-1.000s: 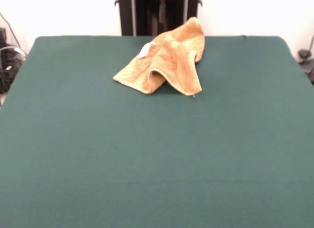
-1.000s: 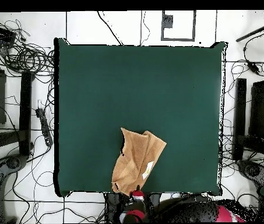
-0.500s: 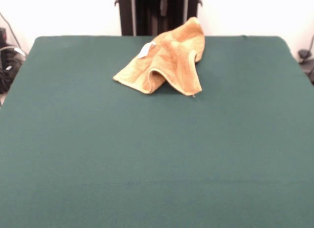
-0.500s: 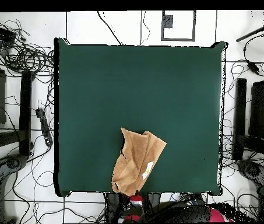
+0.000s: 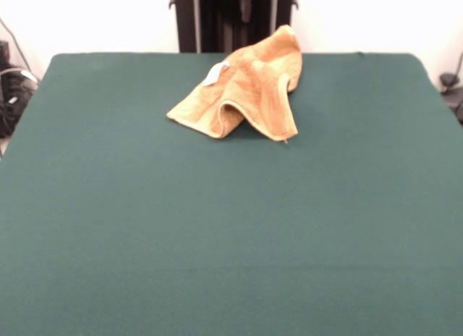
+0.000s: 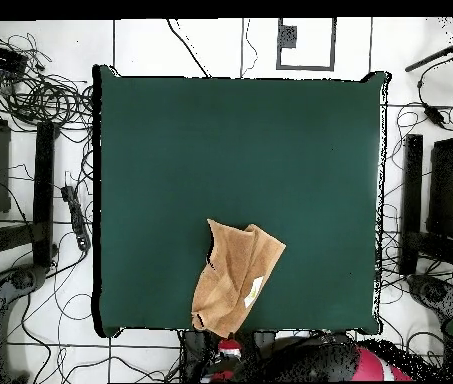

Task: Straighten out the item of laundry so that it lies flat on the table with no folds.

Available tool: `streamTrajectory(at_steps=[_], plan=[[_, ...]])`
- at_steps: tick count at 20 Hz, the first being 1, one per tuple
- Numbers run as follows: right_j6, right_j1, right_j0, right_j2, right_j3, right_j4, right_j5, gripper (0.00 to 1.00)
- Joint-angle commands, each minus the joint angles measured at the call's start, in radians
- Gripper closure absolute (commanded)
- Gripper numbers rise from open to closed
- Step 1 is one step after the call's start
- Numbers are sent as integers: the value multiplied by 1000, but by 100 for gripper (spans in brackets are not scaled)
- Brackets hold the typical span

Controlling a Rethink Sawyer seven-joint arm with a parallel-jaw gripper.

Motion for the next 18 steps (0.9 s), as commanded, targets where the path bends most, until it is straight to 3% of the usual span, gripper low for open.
streamTrajectory(at_steps=[1, 4, 6, 12, 18], plan=[[65, 162, 33, 44, -173, -46, 68, 0], [21, 141, 95, 18, -178, -34, 76, 0], [-12, 136, 88, 28, -185, -58, 133, 0], [-151, 43, 199, -81, -214, -112, 205, 0], [-244, -5, 278, -152, -283, -291, 304, 0]])
